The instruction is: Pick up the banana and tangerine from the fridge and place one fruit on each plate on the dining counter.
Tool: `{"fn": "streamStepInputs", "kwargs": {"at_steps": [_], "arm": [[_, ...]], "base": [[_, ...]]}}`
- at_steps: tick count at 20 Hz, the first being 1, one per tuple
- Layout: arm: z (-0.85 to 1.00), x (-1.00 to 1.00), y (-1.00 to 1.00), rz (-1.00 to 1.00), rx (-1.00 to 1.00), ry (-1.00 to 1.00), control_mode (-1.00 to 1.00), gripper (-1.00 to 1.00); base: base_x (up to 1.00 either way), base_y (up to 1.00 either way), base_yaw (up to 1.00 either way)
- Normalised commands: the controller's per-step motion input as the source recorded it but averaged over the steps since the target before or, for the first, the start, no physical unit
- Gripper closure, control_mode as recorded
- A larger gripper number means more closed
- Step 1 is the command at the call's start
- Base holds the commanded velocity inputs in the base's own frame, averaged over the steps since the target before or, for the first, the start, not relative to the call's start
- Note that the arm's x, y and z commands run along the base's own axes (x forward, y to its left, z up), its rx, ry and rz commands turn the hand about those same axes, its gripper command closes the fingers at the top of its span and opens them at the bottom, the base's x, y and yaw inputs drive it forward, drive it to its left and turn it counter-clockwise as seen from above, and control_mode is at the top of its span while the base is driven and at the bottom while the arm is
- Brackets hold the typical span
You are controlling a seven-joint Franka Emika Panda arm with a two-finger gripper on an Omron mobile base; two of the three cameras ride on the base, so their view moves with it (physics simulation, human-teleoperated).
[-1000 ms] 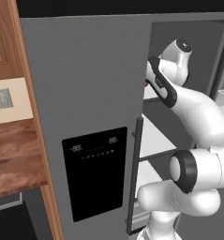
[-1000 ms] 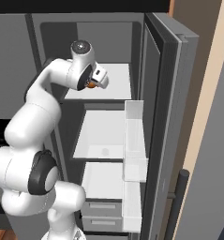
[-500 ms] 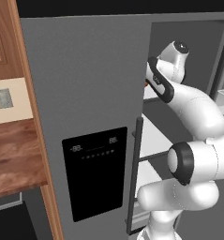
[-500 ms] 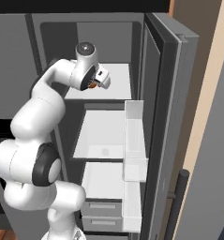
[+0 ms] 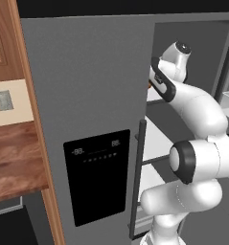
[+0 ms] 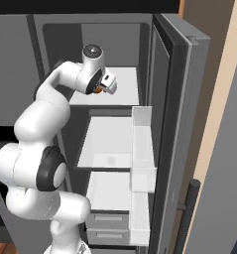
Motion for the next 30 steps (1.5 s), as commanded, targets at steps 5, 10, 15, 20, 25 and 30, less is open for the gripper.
{"fn": "streamStepInputs", "kwargs": {"at_steps": [5,10,15,20,25,30], "arm": [[-0.10,0.00,0.09,0.00,0.01,0.00,-1.00,-1.00],[-0.09,0.04,0.09,0.00,0.01,0.03,-1.00,-1.00],[-0.10,0.12,0.07,0.00,0.01,0.05,-1.00,-1.00],[-0.09,0.19,0.06,0.00,0.01,0.05,-1.00,-1.00],[-0.10,0.16,0.06,0.00,0.01,0.04,-1.00,1.00],[-0.19,0.02,0.04,0.00,0.00,0.01,-1.00,1.00]], "base": [[0.00,0.00,0.00],[0.00,0.00,0.00],[0.00,0.00,0.00],[0.00,0.00,0.00],[0.00,0.00,0.00],[0.00,0.00,0.00]]}}
